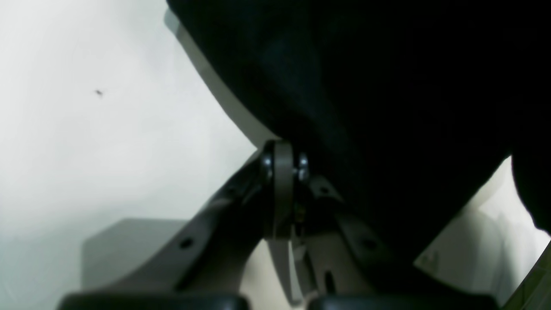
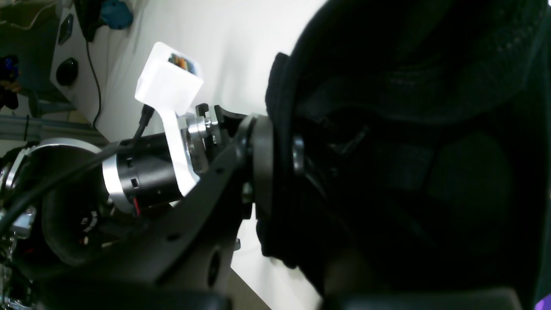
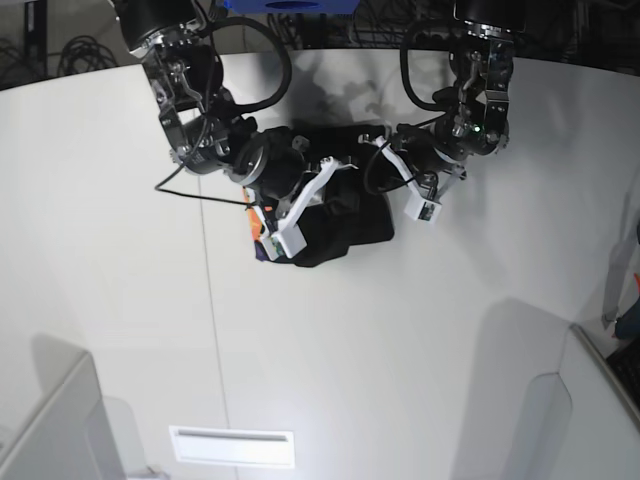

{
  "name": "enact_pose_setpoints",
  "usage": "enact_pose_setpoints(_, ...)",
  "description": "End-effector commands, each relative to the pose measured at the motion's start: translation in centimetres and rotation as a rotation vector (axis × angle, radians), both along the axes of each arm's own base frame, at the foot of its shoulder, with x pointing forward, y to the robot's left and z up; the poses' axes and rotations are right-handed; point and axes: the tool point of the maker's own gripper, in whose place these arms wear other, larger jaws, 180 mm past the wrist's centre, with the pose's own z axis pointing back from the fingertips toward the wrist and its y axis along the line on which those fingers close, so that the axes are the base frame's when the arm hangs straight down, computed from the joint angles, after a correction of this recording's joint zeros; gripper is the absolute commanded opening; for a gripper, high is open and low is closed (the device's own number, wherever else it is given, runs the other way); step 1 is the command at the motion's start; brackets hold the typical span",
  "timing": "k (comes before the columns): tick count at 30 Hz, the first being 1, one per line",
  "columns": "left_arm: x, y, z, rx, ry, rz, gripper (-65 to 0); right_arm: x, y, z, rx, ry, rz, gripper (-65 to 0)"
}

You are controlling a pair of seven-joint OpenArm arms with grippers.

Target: Fold the T-shirt properly

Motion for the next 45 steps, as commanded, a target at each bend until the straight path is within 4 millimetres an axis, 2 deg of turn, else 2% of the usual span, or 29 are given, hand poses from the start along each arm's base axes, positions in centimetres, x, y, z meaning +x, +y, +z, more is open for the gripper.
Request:
enact_pose_setpoints(1,-0.8,0.5,-0.6,0.036,0.037,-0.013,-65.0,0.0,0.9,1.2,0.033,-0.031,0.018,-65.0)
enact_pose_setpoints(4,-0.8,0.5,-0.6,0.036,0.037,-0.013,-65.0,-1.1,2.2,1.2,0.036,-0.028,0.065,-65.0)
enact_pose_setpoints(11,-1.5,0.8,-0.8,0.041,0.047,-0.010,-65.0,-0.9,2.2,1.3,0.034,-0.033,0.066,-65.0)
enact_pose_setpoints(16,-2.0,3.7,0.2,0.075,0.025,0.051,-65.0,-0.7,2.2,1.2,0.030,-0.034,0.066,-65.0)
enact_pose_setpoints(20,-2.9,7.3,0.6,0.126,0.025,0.110,-65.0,-0.3,2.0,0.2,0.012,-0.013,0.061,-65.0)
enact_pose_setpoints(23,-3.9,9.2,0.7,0.164,0.032,0.129,-65.0,0.3,2.2,0.5,0.024,-0.039,0.044,-65.0)
enact_pose_setpoints(27,-5.6,10.4,0.6,0.204,0.054,0.097,-65.0,0.7,2.0,-0.2,0.013,-0.027,0.037,-65.0)
enact_pose_setpoints(30,-7.2,10.1,0.3,0.207,0.072,0.023,-65.0,0.7,1.9,-0.3,0.009,-0.026,0.037,-65.0)
enact_pose_setpoints(32,-8.0,11.2,0.2,0.216,0.084,0.036,-65.0,0.7,2.0,-0.3,0.009,-0.026,0.037,-65.0)
enact_pose_setpoints(40,-8.4,15.5,1.0,0.271,0.079,0.140,-65.0,0.8,1.5,-0.9,-0.038,-0.039,0.032,-65.0)
enact_pose_setpoints(41,-8.7,16.3,1.1,0.283,0.082,0.157,-65.0,0.7,1.5,-1.0,-0.038,-0.037,0.032,-62.1)
enact_pose_setpoints(44,-9.2,18.3,1.8,0.323,0.112,0.196,-65.0,0.7,1.5,-1.0,-0.039,-0.038,0.031,-48.0)
enact_pose_setpoints(45,-9.4,19.1,2.1,0.339,0.122,0.213,-65.0,0.7,1.5,-0.9,-0.039,-0.039,0.032,-45.8)
